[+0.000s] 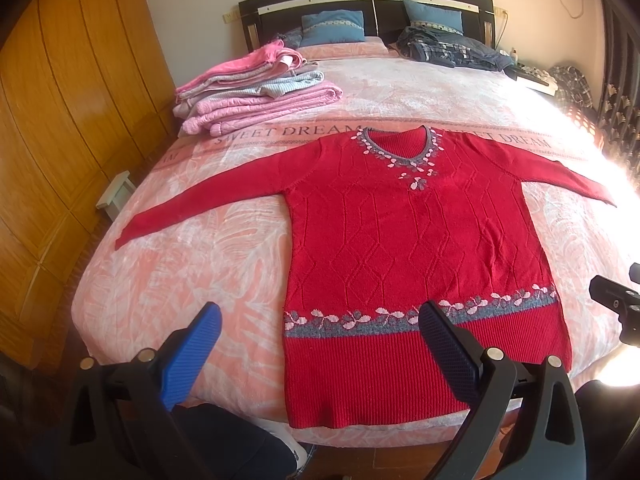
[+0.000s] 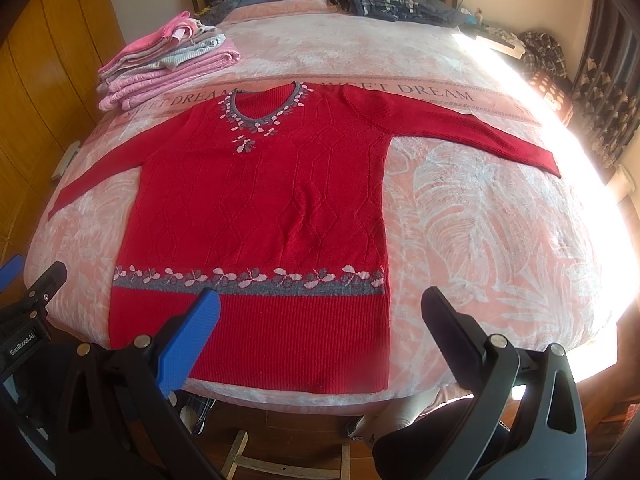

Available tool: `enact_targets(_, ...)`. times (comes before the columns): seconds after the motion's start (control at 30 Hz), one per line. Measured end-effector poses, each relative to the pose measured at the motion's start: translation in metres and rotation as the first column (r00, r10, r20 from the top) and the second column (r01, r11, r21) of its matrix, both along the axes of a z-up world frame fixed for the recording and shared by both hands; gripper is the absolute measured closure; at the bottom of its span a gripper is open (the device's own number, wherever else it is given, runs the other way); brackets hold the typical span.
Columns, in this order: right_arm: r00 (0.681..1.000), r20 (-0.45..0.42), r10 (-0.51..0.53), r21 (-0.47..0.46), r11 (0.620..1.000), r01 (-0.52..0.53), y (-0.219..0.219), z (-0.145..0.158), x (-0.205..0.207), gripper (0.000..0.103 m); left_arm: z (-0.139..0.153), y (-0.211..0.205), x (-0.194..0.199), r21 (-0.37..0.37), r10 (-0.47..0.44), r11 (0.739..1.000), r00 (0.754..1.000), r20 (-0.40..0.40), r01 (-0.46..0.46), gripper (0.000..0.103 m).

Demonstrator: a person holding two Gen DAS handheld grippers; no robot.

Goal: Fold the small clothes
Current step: 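Move the right tool to the sleeve cuff nearest it and grasp it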

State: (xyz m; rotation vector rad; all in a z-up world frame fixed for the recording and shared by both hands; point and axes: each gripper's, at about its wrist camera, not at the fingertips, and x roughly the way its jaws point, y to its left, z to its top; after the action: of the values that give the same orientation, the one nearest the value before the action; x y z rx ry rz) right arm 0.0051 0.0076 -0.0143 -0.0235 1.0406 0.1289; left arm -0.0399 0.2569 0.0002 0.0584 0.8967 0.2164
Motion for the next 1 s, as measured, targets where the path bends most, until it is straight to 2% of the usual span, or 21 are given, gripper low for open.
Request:
enact_targets(0.17, 0.995, -0.027, -0.096, 0.018, 0.995, 0.097, -0.026, -0.002, 0.03, 0.003, -0.007, 0.0, 0.022, -0.049, -0.029, 0.998, 1.0, -0.008, 0.028, 0.004)
enact_targets(0.3, 0.98, -0.03, -0.196, -0.027, 0.98, 0.195, -0.06, -0.009, 0.071, 0.003, -0.02, -0.003, 0.072, -0.114, -0.083, 0.991, 0.995, -0.053, 0.076, 0.004)
enact_targets(0.43, 0.956, -0.089, -0.28, 0.061, 0.956, 0.286, -0.108, -0.024, 0.12, 0.003, -0.044, -0.005, 0.131, -0.206, -0.111, 0.974, 0.991, -0.075, 0.094, 0.004)
enact_targets(0.47, 0.953, -0.087, -0.292, 0.054, 0.953, 0.297, -0.119, -0.026, 0.133, 0.003, -0.049, -0.007, 0.146, -0.212, -0.115, 0.972, 0.99, -0.077, 0.097, 0.004)
enact_targets(0.57, 0.937, -0.048, -0.346, -0.042, 0.938, 0.344, -0.156, -0.032, 0.168, 0.003, -0.058, -0.007, 0.189, -0.194, -0.064, 0.98, 0.996, -0.063, 0.051, 0.004)
enact_targets(0.63, 0.926, -0.049, -0.375, -0.065, 0.926, 0.372, -0.188, -0.039, 0.189, 0.003, -0.06, -0.003, 0.211, -0.186, -0.02, 0.982, 0.999, -0.038, 0.013, 0.004)
enact_targets(0.7, 0.905, -0.099, -0.415, -0.024, 0.91, 0.415, -0.223, -0.051, 0.205, 0.003, -0.063, -0.001, 0.234, -0.188, 0.008, 0.982, 1.0, -0.027, -0.012, 0.004)
enact_targets(0.77, 0.874, -0.148, -0.462, 0.05, 0.88, 0.473, -0.26, -0.064, 0.22, 0.003, -0.069, 0.0, 0.256, -0.195, 0.04, 0.98, 0.999, -0.033, -0.045, 0.004)
enact_targets(0.83, 0.843, -0.162, -0.512, 0.105, 0.841, 0.531, -0.293, -0.074, 0.234, 0.003, -0.08, 0.0, 0.276, -0.219, 0.07, 0.972, 0.996, -0.057, -0.081, 0.004)
enact_targets(0.87, 0.831, -0.161, -0.532, 0.117, 0.826, 0.552, -0.309, -0.079, 0.242, 0.004, -0.086, 0.0, 0.286, -0.23, 0.087, 0.968, 0.994, -0.067, -0.1, 0.004)
enact_targets(0.93, 0.805, -0.188, -0.563, 0.085, 0.807, 0.584, -0.335, -0.091, 0.258, 0.004, -0.097, -0.003, 0.302, -0.248, 0.105, 0.961, 0.991, -0.079, -0.122, 0.004)
enact_targets(1.0, 0.798, -0.174, -0.577, 0.088, 0.798, 0.597, -0.358, -0.095, 0.27, 0.004, -0.106, -0.008, 0.315, -0.24, 0.107, 0.963, 0.991, -0.085, -0.125, 0.004)
